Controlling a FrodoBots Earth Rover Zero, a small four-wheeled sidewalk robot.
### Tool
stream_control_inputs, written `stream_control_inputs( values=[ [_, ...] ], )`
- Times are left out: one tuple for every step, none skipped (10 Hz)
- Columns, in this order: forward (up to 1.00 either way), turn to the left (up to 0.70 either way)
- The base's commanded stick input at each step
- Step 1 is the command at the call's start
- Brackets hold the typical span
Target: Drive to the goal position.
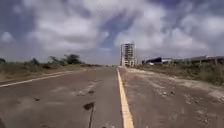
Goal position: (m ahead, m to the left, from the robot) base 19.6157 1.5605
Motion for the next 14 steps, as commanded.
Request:
stream_control_inputs(
  values=[
    [1.00,0.00],
    [1.00,0.00],
    [1.00,0.00],
    [1.00,0.00],
    [1.00,0.00],
    [1.00,0.00],
    [1.00,0.00],
    [1.00,0.00],
    [1.00,0.00],
    [1.00,0.00],
    [1.00,0.00],
    [1.00,0.00],
    [1.00,0.00],
    [1.00,0.00]
  ],
)
